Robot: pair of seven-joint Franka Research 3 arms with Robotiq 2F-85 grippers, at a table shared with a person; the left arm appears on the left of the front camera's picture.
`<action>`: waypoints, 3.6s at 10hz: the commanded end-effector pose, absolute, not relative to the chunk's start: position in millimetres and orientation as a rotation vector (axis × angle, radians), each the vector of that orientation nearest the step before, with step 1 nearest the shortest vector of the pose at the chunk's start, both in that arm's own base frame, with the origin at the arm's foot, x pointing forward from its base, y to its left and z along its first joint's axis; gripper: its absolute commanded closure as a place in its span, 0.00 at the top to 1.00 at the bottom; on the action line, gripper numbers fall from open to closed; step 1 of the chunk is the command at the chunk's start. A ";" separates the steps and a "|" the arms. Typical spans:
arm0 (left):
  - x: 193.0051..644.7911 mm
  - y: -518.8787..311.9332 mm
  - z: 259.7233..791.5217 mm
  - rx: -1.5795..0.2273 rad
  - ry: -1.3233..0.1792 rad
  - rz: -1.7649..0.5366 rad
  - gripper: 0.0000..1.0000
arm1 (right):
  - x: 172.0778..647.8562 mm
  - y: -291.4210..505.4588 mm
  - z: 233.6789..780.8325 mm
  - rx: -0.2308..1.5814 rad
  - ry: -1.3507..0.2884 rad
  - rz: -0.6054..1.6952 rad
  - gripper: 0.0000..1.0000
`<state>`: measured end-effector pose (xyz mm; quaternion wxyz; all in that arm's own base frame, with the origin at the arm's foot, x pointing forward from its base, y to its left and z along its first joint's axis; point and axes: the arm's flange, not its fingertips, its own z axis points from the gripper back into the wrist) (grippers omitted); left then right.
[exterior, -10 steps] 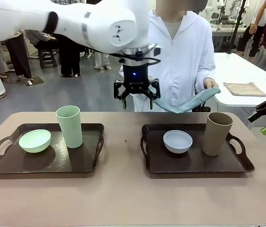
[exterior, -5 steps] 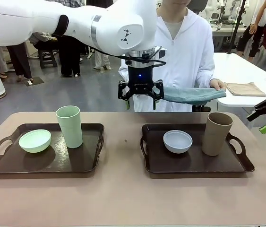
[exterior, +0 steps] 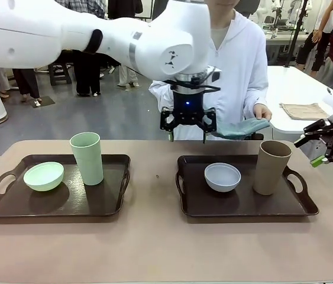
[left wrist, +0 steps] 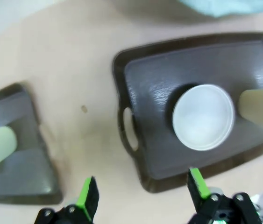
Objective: Set up a tray with a mat and arrange the tableware.
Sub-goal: Pick up the Picnic Bowl and Reusable plastic cup from the Handle tray in front of the human's position and hold them in the air.
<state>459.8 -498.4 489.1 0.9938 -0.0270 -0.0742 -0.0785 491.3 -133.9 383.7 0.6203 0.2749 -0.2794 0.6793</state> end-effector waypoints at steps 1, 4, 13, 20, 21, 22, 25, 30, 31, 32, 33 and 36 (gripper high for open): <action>463.4 -520.9 487.4 -0.054 -0.215 -0.229 1.00 | 500.4 -134.6 368.5 0.642 -0.642 1.547 1.00; 456.5 -549.0 470.9 -0.023 -0.240 -0.332 1.00 | 509.0 -129.2 363.1 0.678 -0.703 1.455 1.00; 484.5 -567.7 429.2 0.023 -0.180 -0.297 1.00 | 511.1 -77.9 337.2 0.879 -0.683 1.475 1.00; 495.4 -579.4 392.8 0.030 -0.129 -0.274 1.00 | 513.2 -50.3 309.0 0.942 -0.598 1.499 1.00; 495.3 -579.4 388.3 0.022 -0.121 -0.272 1.00 | 514.1 -49.8 304.0 0.948 -0.586 1.495 1.00; 495.0 -580.7 382.0 0.021 -0.118 -0.274 1.00 | 515.1 -49.6 300.8 0.949 -0.584 1.490 1.00; 493.9 -580.1 368.6 -0.009 -0.091 -0.228 1.00 | 518.4 -47.3 298.0 0.950 -0.599 1.483 1.00; 490.0 -572.4 362.7 -0.006 -0.079 -0.232 1.00 | 512.1 -50.1 297.2 0.956 -0.622 1.494 1.00; 490.0 -572.4 362.7 -0.006 -0.079 -0.232 1.00 | 512.1 -50.1 297.2 0.956 -0.622 1.494 1.00; 490.1 -571.7 362.9 -0.021 -0.063 -0.222 1.00 | 512.8 -51.8 297.2 0.946 -0.624 1.492 1.00; 489.9 -572.0 359.7 -0.036 -0.075 -0.200 1.00 | 513.1 -50.3 294.0 0.939 -0.621 1.491 1.00; 506.1 -569.4 344.1 -0.071 -0.048 -0.108 1.00 | 517.9 -48.6 282.9 0.927 -0.628 1.466 1.00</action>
